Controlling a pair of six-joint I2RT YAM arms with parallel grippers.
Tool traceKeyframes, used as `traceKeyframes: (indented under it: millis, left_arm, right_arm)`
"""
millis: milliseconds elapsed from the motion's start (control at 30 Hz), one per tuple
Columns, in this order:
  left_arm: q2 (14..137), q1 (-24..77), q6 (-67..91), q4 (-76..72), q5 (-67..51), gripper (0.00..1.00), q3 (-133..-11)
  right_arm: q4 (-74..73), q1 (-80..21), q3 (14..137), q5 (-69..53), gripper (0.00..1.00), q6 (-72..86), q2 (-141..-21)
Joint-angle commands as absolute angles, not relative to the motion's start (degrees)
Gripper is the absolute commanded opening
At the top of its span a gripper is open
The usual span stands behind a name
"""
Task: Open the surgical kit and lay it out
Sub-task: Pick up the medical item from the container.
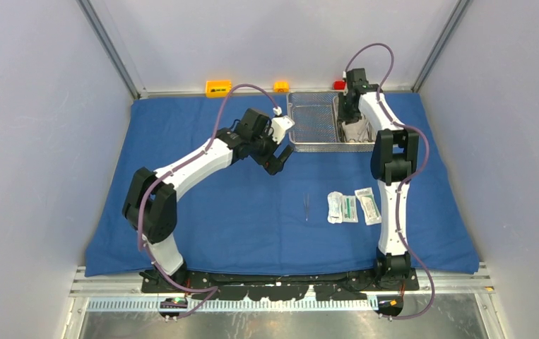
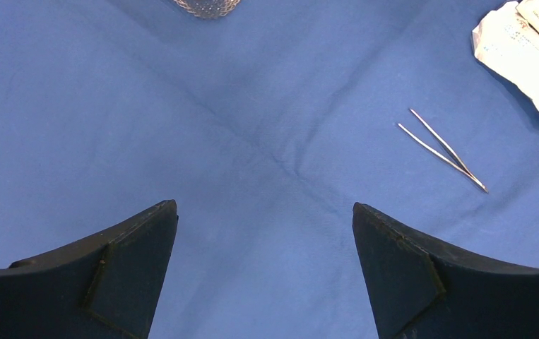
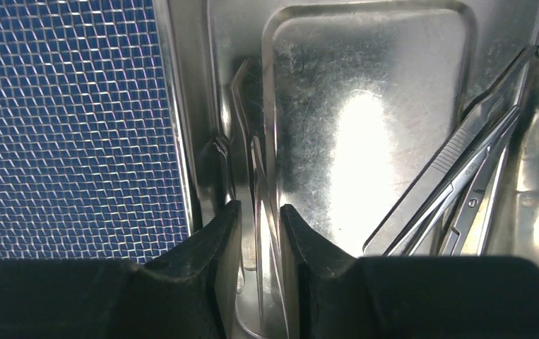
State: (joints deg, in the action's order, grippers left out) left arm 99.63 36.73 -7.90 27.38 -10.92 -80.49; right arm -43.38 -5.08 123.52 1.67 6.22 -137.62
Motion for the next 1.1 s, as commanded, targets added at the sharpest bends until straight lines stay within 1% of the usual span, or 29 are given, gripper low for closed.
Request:
traceKeyframes:
  millis: [0,367,633,800,933,1067]
  left_arm:
    - [99.53,36.55,-7.66,27.35,-11.14,0.97,-82.88]
    - [99.67,36.48,-7.38,27.4,-11.65,0.97,-82.82]
    - [99.64,36.52,-7.45,27.8,-11.66,0.97,-83.24]
    - [99.71,36.48,-7.99,28.65,-10.49,0.98,-84.24]
    - [100.17,36.49,-7.93,29.6,-9.3,1.0,-86.14]
    - [100.36,36.34,-7.3,30.01,-9.28,1.0,-87.74]
  right_arm:
    - [-42.34,-5.41,122.4,3.05,0.31,4.44,-137.69]
    - [-41.23,-5.62,117.34,3.34,0.29,3.59,-137.42]
    - [-40.61,-5.47,118.0,5.26,0.13,2.26,-135.83]
    - [-40.58,-4.75,119.91,4.67,0.05,2.31,-133.67]
    - [-40.52,-4.2,120.54,3.63,0.01,2.22,-131.74]
    - [-40.32,-3.97,120.07,3.26,0.0,1.64,-129.57]
